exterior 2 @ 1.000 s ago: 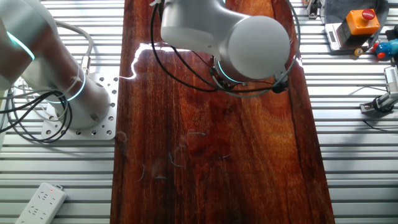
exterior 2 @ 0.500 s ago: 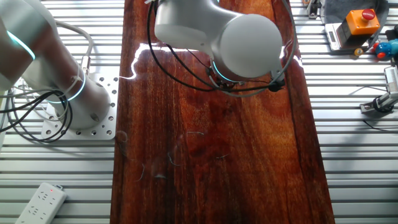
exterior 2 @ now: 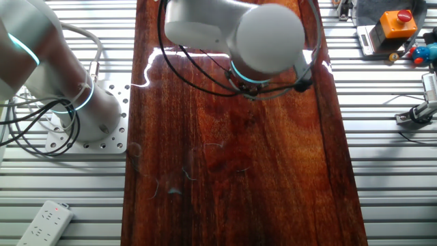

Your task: Play Jenga

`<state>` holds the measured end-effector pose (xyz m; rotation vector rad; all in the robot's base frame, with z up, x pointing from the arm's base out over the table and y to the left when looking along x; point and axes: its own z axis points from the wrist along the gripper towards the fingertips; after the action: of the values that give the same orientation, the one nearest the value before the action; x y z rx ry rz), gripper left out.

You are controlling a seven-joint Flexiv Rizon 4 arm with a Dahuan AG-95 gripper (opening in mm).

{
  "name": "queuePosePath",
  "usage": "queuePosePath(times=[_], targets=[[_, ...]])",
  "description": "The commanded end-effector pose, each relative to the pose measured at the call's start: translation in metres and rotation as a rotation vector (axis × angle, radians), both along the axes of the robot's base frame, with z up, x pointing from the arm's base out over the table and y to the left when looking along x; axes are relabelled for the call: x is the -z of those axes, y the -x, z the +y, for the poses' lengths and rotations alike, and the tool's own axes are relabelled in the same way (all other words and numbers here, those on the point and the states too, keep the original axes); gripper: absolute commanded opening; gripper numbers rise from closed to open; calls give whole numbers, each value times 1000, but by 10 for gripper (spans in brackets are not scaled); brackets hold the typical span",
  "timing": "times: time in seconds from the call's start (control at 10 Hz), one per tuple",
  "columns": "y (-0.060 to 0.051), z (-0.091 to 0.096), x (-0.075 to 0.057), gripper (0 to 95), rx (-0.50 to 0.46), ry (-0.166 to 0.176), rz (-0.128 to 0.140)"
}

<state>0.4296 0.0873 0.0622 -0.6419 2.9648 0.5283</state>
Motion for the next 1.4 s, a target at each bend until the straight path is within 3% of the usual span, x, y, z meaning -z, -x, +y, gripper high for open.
queuePosePath(times=[0.1, 0.8, 0.9, 1.0, 1.1, 1.4], targets=[[-7, -2, 0, 760, -41, 31, -13], [-6, -2, 0, 760, -55, 38, -15], [-6, -2, 0, 760, -47, 46, -13], [-6, -2, 0, 760, -60, 85, -18], [-6, -2, 0, 760, -84, 103, -23], [-6, -2, 0, 760, -114, 106, -19]])
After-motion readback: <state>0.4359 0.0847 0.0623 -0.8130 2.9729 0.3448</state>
